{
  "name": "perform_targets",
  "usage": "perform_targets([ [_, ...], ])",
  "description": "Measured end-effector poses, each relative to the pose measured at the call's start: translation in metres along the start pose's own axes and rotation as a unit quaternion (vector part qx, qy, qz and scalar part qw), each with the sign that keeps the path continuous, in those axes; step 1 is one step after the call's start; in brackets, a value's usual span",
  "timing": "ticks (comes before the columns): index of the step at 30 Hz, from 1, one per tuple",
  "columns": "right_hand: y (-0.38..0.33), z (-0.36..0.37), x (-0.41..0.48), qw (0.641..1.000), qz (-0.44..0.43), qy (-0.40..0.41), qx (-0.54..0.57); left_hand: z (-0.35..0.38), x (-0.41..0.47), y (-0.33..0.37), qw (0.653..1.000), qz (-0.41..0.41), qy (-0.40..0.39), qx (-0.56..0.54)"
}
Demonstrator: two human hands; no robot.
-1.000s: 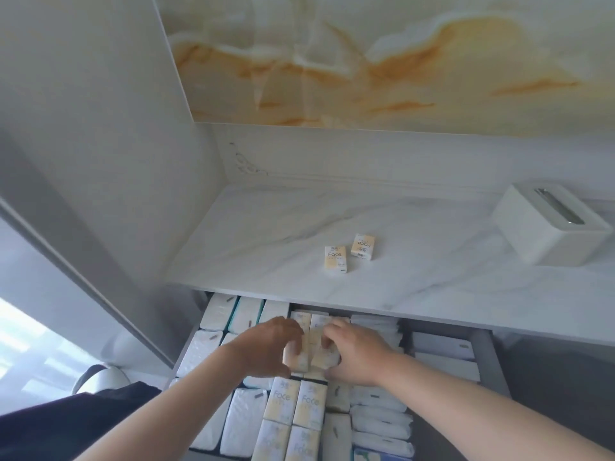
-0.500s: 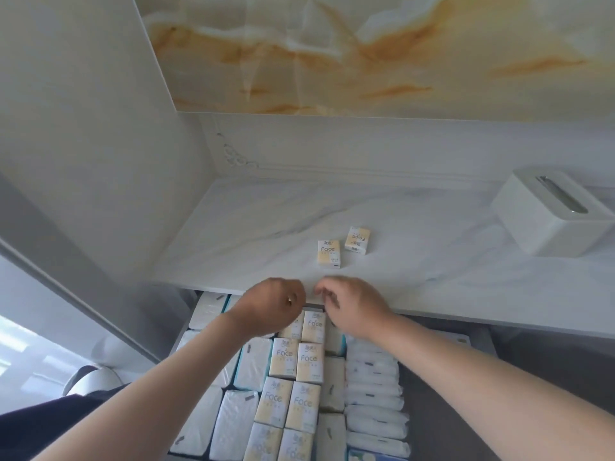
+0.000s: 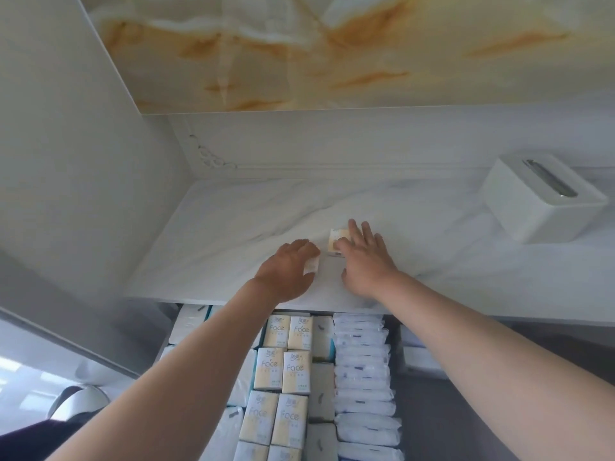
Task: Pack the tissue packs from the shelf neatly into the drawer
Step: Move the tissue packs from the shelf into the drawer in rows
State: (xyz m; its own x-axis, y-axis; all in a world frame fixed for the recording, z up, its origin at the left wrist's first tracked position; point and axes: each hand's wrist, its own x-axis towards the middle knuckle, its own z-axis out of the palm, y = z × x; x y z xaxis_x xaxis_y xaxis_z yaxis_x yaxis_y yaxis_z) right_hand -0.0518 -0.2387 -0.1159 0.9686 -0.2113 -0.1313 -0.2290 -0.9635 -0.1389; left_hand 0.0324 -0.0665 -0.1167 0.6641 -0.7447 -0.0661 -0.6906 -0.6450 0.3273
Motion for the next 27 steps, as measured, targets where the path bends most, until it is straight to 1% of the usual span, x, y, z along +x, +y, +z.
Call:
perform_targets([
  [2,-0.003,-0.001,-0.002,1.000,-0.018,0.003,0.014,-0.003,-0.008,-0.004,1.000,0.013,0.017,0.001],
  [4,-0.006,-0.003,-0.008,0.998,-0.034,0.024,0.040,-0.007,-0.021,-0.010,1.000,0.017,0.014,-0.004],
  [6,-0.011,-0.003,-0.018,0.997,-0.055,0.036,0.027,-0.010,-0.039,-0.016,0.999,0.040,0.020,-0.003],
  [7,-0.015,-0.003,-0.023,0.997,-0.069,0.028,0.031,-0.010,-0.050,-0.019,0.998,0.057,0.030,0.000],
  [9,-0.024,0.000,-0.036,0.993,-0.093,-0.010,0.077,-0.007,-0.074,-0.027,0.994,0.091,0.055,0.004],
  [11,-0.034,0.005,-0.049,0.986,-0.128,-0.030,0.106,-0.001,-0.096,-0.035,0.992,0.104,0.074,0.000],
  [13,-0.043,0.011,-0.062,0.980,-0.171,-0.017,0.102,0.003,-0.112,-0.043,0.990,0.110,0.089,0.000],
  [15,-0.050,0.018,-0.075,0.977,-0.205,0.002,0.062,0.007,-0.122,-0.048,0.988,0.115,0.105,-0.001],
  [17,-0.054,0.027,-0.086,0.973,-0.228,-0.002,0.018,0.012,-0.127,-0.049,0.988,0.117,0.098,-0.002],
  [19,-0.057,0.036,-0.093,0.974,-0.226,-0.016,0.001,0.019,-0.130,-0.050,0.991,0.113,0.077,0.008],
  [21,-0.060,0.044,-0.095,0.978,-0.208,-0.022,0.003,0.027,-0.132,-0.054,0.994,0.090,0.060,0.010],
  [24,-0.063,0.057,-0.093,0.983,-0.183,-0.020,-0.012,0.035,-0.131,-0.057,0.998,0.037,0.051,-0.029],
  [27,-0.069,0.070,-0.092,0.989,-0.146,-0.006,0.014,0.042,-0.127,-0.054,0.996,0.005,0.049,-0.075],
])
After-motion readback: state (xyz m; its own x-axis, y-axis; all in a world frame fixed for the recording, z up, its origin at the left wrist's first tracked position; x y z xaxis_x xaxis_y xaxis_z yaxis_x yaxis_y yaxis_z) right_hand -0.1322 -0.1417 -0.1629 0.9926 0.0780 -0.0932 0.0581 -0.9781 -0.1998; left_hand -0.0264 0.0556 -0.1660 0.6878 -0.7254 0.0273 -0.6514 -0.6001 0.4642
